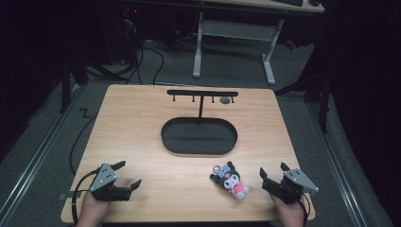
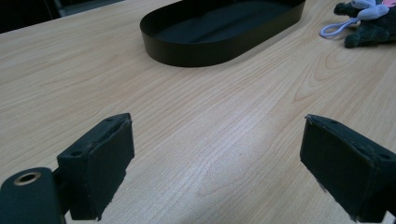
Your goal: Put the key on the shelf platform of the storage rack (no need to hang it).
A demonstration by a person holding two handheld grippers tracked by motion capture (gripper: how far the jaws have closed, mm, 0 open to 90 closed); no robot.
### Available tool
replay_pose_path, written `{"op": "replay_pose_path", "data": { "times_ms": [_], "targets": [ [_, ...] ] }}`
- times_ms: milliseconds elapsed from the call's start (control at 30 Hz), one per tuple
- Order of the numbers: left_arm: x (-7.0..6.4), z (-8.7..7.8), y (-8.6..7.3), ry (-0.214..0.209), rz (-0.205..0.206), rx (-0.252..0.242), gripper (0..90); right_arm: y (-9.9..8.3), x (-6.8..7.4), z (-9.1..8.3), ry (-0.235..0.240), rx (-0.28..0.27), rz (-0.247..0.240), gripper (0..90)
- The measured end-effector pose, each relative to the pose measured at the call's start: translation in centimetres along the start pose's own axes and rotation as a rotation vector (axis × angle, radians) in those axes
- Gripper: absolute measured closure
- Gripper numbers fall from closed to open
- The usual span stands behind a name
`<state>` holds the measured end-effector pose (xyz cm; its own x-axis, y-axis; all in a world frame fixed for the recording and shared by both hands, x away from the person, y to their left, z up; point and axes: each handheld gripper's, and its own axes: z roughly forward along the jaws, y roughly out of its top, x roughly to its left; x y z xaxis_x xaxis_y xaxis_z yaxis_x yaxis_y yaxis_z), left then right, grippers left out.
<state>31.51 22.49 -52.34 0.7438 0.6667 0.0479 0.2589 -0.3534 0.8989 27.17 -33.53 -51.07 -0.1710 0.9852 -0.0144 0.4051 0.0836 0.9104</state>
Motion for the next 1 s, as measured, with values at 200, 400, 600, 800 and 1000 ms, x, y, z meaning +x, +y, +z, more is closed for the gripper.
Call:
{"op": "replay_pose_path", "data": {
  "times_ms": [200, 400, 600, 800, 1000],
  "targets": [
    [0.0, 0.2, 0.1, -0.001, 0.002, -0.001, 10.5, -0.1, -0.1, 0.0, -0.002, -0.002, -0.004, 15.5],
    [-0.1, 0.3, 0.1, 0.001, 0.004, -0.012, 10.6, -0.2, -0.2, -0.1, -0.011, 0.0, 0.007, 15.4],
    [0.0, 0.1, 0.1, -0.004, -0.022, -0.03, 10.6, 0.1, -0.2, -0.1, -0.03, -0.019, -0.01, 7.3],
    [-0.2, -0.3, 0.1, 0.004, -0.006, -0.055, 9.6, 0.6, 0.1, -0.3, -0.038, -0.007, -0.021, 2.2],
    [-0.3, -0.3, 0.0, -0.02, 0.017, -0.046, 0.5, 2.4, 0.9, -0.5, -0.028, 0.025, -0.026, 0.0]
  ]
}}
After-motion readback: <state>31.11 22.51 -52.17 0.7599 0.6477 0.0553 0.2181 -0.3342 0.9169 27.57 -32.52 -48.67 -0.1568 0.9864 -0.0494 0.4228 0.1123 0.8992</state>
